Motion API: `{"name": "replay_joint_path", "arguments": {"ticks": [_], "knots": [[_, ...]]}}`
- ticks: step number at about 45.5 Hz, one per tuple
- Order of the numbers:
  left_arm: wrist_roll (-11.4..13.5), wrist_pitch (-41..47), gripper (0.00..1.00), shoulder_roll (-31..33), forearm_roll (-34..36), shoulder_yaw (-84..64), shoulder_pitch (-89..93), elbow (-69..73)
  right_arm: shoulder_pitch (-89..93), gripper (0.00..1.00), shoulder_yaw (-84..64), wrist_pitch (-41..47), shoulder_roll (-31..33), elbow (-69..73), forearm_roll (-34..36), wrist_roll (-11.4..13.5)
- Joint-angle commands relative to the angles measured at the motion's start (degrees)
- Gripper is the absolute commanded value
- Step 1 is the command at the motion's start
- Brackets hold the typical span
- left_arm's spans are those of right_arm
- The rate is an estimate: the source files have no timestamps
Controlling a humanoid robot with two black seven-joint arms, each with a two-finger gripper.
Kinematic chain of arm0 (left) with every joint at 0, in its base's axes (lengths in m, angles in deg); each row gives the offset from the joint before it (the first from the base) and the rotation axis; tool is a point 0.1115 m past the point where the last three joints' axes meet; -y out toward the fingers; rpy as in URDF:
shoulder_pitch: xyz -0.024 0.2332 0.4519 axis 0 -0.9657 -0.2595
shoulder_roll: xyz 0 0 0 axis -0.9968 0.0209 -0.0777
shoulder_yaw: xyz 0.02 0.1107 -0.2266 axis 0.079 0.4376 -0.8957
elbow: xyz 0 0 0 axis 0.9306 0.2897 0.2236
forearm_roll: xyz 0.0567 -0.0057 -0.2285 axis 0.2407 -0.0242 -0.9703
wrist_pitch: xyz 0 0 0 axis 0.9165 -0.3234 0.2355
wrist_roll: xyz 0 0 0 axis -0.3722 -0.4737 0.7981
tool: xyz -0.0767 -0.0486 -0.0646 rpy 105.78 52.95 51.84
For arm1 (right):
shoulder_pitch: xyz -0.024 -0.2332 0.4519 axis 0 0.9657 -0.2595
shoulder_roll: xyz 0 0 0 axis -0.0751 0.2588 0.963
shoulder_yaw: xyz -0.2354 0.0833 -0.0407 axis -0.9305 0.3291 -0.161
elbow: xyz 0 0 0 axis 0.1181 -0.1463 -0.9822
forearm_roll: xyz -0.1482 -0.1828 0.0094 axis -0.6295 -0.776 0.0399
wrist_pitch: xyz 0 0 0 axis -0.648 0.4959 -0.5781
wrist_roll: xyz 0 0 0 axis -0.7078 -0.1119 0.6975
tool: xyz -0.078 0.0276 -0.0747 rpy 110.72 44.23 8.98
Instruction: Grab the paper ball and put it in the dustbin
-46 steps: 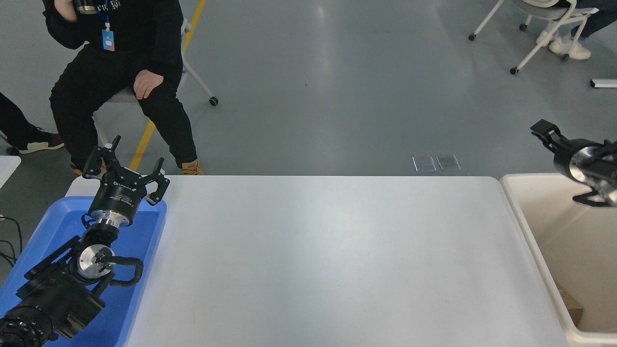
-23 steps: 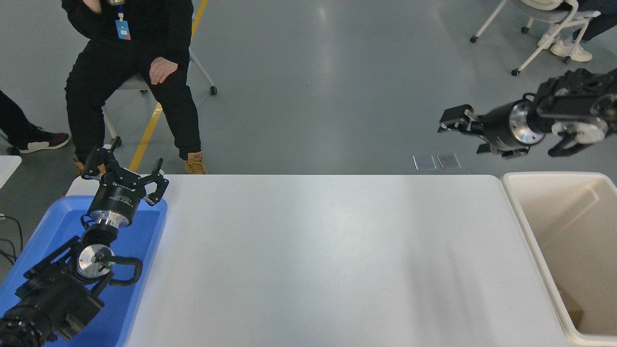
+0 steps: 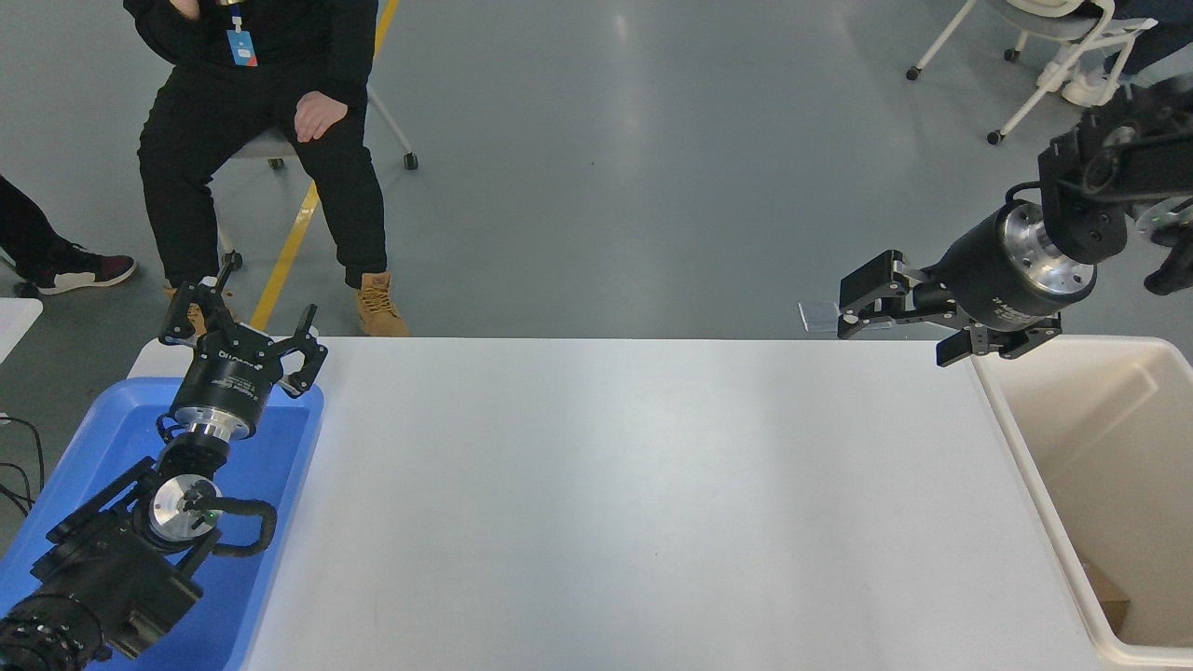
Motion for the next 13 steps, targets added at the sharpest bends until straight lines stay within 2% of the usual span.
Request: {"name": "replay_joint_path", "arguments": {"ticks": [1,13], "knots": [[0.0,0.0,0.99,0.0,0.01,0.0,0.0,-0.07,-4.68,1.0,-0.37,1.74,-1.4,3.64,-0.56,-0.03],[0.0,0.0,0.99,0.0,0.01,0.0,0.0,0.01,-4.95,1.0,0.77,2.18,-4.38,3.64,-0.56,-0.12]]}}
